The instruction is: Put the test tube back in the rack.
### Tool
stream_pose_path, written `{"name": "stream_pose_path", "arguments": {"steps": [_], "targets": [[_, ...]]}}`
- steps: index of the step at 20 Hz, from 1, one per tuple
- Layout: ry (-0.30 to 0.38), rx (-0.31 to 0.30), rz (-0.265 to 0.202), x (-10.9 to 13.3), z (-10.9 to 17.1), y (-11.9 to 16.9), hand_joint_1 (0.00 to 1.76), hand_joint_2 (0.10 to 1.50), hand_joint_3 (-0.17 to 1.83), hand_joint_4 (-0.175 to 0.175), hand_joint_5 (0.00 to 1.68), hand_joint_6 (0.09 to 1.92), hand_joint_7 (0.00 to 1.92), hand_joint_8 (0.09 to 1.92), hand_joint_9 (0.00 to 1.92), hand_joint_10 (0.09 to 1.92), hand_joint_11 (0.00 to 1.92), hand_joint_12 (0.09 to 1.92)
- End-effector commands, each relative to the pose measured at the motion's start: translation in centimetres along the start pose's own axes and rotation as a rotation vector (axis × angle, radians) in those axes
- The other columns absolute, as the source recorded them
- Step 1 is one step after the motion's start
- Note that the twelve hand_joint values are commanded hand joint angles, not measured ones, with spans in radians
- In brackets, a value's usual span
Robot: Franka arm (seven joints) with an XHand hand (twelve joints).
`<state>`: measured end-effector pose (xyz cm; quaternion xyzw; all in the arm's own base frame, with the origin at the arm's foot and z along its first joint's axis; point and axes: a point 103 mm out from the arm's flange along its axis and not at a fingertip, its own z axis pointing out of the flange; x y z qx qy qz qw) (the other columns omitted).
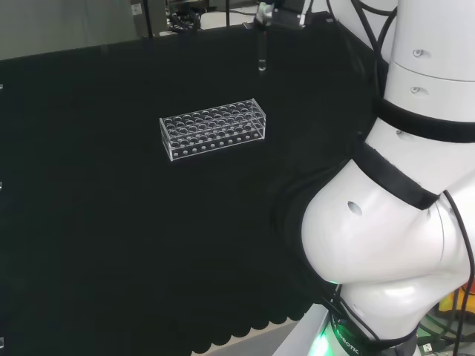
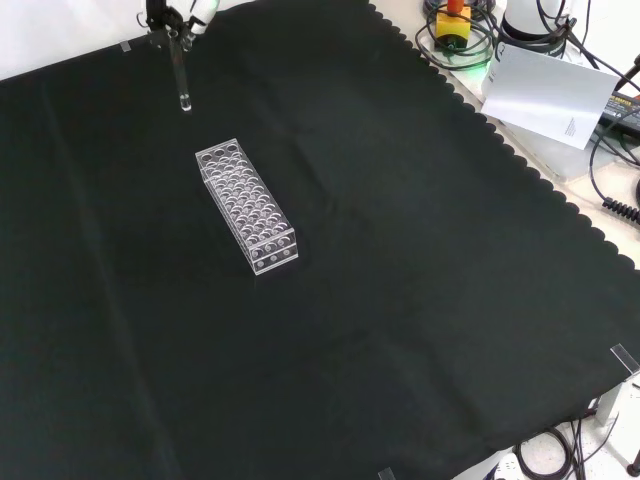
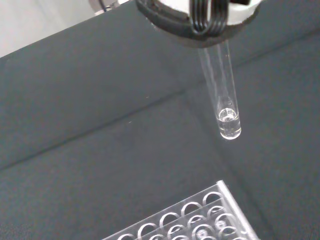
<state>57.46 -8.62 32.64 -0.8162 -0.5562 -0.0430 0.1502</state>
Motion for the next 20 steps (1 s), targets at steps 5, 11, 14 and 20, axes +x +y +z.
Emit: {"name": "stream_pose_path", "arguments": {"steps": [5,11,14,20], "targets": [[-0.021,0.046,-0.052,2.0,3.1,0.1,1.41,1.0,0.0,-0.175,1.25,0.23,1.24,0.92,1.17,0.68,1.08,1.07],[-0.027,0.065,-0.036,1.2,4.4,0.3,1.41,1.0,0.0,-0.175,1.25,0.23,1.24,0.92,1.17,0.68,1.08,1.07],[-0.017,0.07,-0.028,0.9,4.9,0.4,1.41,1.0,0.0,-0.175,1.25,0.23,1.24,0.91,1.17,0.68,1.08,1.07],[-0.003,0.084,-0.015,0.6,5.9,0.5,1.41,1.0,0.0,-0.175,1.25,0.23,1.25,0.91,1.17,0.68,1.08,1.07]]}}
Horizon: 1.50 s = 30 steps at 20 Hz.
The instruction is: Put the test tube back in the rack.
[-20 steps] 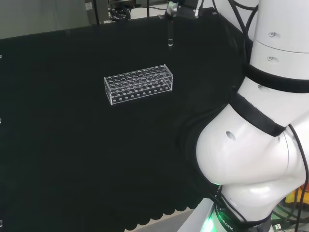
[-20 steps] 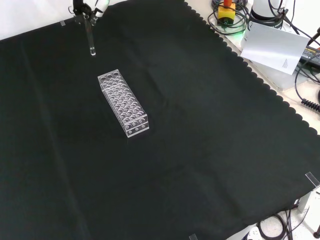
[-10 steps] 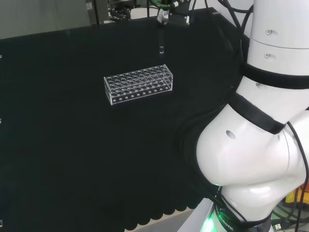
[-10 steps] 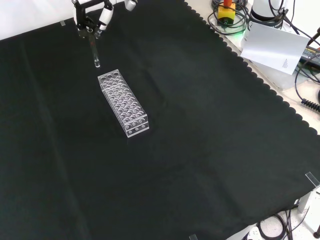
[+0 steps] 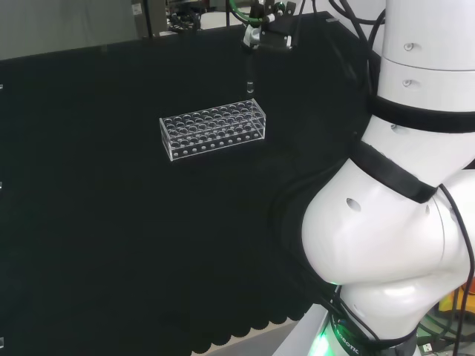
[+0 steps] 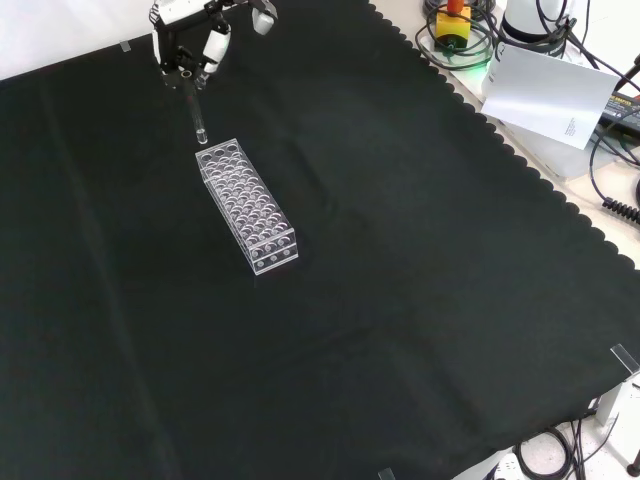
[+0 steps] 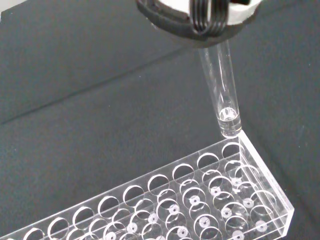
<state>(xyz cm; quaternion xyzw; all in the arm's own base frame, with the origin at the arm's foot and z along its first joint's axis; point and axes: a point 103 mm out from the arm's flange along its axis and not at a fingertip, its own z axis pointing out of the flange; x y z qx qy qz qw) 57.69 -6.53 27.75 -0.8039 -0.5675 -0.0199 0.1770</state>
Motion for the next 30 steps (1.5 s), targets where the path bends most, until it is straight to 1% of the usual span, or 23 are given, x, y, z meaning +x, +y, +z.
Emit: {"name": "stream_pose_path", "arguments": {"steps": [1,9,14,18,23,30], "targets": [[0.009,0.013,0.009,-0.2,0.9,0.1,1.41,1.0,0.0,-0.175,1.25,0.23,1.25,0.91,1.17,0.68,1.08,1.07],[0.017,0.033,0.013,-0.2,2.1,0.1,1.41,1.0,0.0,-0.175,1.25,0.22,1.25,0.91,1.17,0.68,1.08,1.07],[0.009,0.041,0.008,0.3,2.9,0.6,1.41,1.0,0.0,-0.175,1.25,0.22,1.25,0.91,1.17,0.68,1.08,1.07],[0.011,0.038,0.006,0.4,3.0,0.8,1.41,1.0,0.0,-0.175,1.25,0.22,1.25,0.91,1.17,0.67,1.08,1.07],[-0.006,0.034,0.01,0.1,2.7,1.6,1.41,1.0,0.0,-0.175,1.25,0.22,1.25,0.91,1.17,0.68,1.08,1.07],[0.003,0.028,0.014,-0.3,2.5,1.8,1.41,1.0,0.0,-0.175,1.25,0.22,1.25,0.91,1.17,0.67,1.08,1.07]]}}
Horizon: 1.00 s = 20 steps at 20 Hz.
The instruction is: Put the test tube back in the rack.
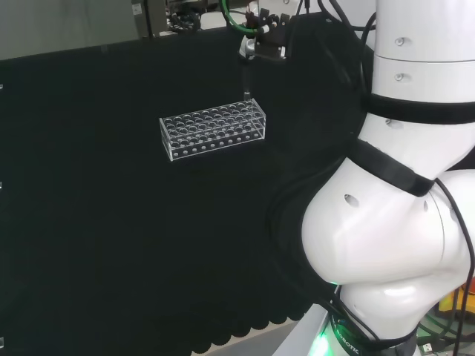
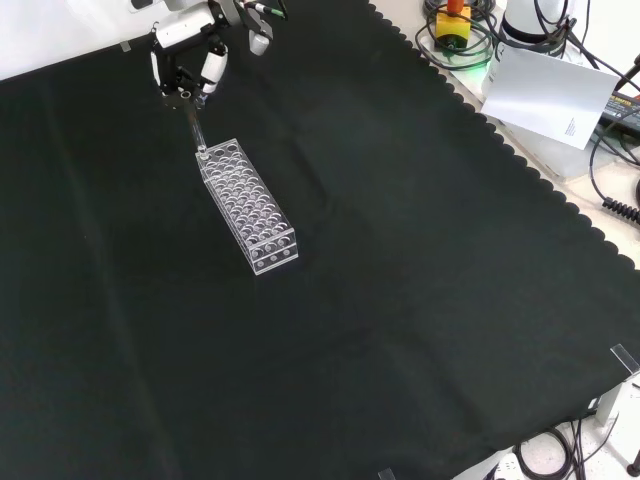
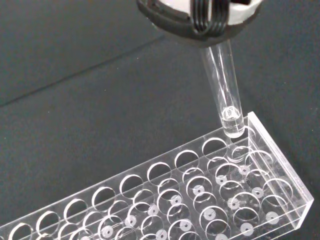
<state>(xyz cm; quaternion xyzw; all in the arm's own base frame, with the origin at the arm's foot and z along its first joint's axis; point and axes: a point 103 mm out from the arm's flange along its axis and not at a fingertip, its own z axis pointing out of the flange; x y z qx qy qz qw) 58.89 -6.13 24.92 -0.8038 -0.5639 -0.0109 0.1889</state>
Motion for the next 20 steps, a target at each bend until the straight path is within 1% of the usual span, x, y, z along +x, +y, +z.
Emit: {"name": "stream_pose_path", "arguments": {"steps": [1,3,7,11,17,20], "targets": [[0.007,0.0,0.004,-0.6,-0.1,0.2,1.41,1.0,0.0,-0.175,1.25,0.22,1.25,0.91,1.17,0.67,1.08,1.07],[0.011,0.0,0.006,-1.0,-0.3,0.2,1.41,1.0,0.0,-0.175,1.25,0.22,1.25,0.91,1.17,0.68,1.08,1.07],[0.006,0.002,0.01,-1.0,-0.2,0.1,1.41,1.0,0.0,-0.175,1.25,0.22,1.25,0.91,1.17,0.68,1.08,1.07],[0.005,0.009,0.01,-0.7,0.4,0.0,1.41,1.0,0.0,-0.175,1.25,0.22,1.25,0.91,1.17,0.68,1.08,1.07],[0.01,0.007,0.008,-0.5,0.4,0.1,1.41,1.0,0.0,-0.175,1.25,0.22,1.25,0.91,1.17,0.68,1.08,1.07],[0.009,0.008,0.013,0.1,0.5,0.0,1.41,1.0,0.0,-0.175,1.25,0.22,1.25,0.91,1.17,0.68,1.08,1.07]]}}
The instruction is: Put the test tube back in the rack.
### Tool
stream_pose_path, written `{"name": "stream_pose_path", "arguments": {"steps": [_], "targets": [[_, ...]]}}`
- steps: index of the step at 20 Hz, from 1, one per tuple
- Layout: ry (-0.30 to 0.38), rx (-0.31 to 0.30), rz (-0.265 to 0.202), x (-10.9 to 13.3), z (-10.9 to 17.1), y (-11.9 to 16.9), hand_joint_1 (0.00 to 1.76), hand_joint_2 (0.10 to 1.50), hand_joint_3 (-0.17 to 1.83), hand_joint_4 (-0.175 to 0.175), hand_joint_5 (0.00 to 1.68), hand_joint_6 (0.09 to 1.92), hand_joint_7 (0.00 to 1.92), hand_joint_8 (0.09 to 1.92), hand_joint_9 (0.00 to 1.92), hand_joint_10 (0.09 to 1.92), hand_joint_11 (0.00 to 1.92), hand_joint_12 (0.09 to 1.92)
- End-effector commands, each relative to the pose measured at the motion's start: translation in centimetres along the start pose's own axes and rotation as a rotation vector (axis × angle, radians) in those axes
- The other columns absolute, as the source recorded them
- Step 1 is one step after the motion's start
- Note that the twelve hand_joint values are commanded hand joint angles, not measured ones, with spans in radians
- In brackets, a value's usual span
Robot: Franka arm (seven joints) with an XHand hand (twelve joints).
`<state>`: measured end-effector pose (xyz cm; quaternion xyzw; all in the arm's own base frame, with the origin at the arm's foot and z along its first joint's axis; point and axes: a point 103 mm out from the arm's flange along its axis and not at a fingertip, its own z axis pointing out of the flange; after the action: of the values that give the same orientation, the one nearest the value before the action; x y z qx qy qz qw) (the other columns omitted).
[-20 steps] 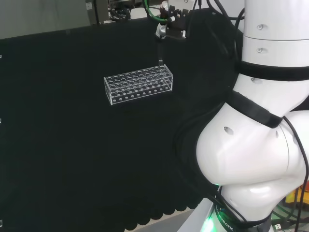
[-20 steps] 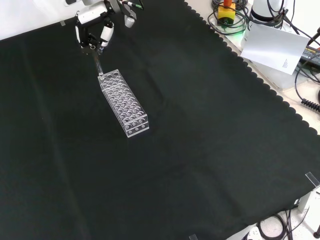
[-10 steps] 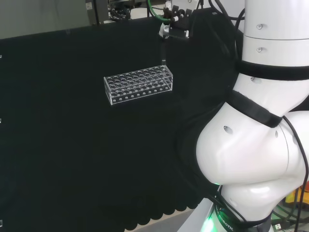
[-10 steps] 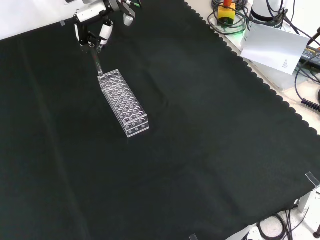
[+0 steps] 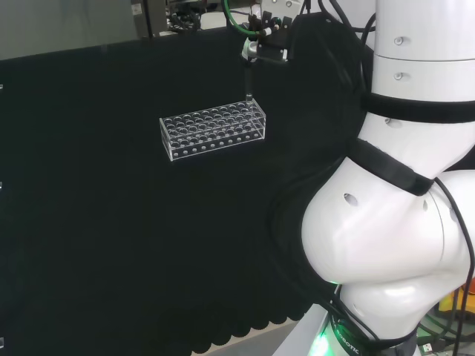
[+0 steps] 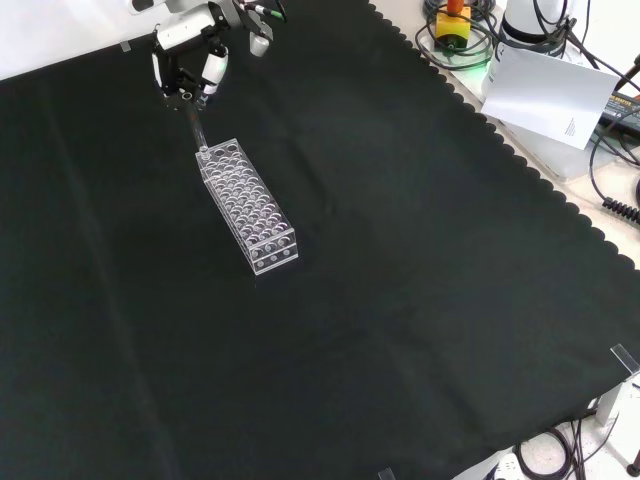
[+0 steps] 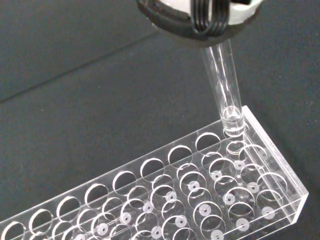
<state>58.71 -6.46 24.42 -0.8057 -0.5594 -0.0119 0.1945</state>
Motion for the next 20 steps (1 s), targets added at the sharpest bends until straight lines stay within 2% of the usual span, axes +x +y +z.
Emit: {"name": "stream_pose_path", "arguments": {"steps": [1,8,20], "targets": [[0.001,0.001,0.005,0.7,0.1,-0.1,1.41,1.0,0.0,-0.175,1.25,0.22,1.25,0.91,1.17,0.68,1.08,1.07],[0.006,0.012,0.011,1.0,0.8,-0.1,1.41,1.0,0.0,-0.175,1.25,0.22,1.25,0.91,1.17,0.68,1.08,1.07],[0.018,0.023,0.034,-0.3,1.6,-0.2,1.41,1.0,0.0,-0.175,1.25,0.22,1.25,0.91,1.17,0.68,1.08,1.07]]}}
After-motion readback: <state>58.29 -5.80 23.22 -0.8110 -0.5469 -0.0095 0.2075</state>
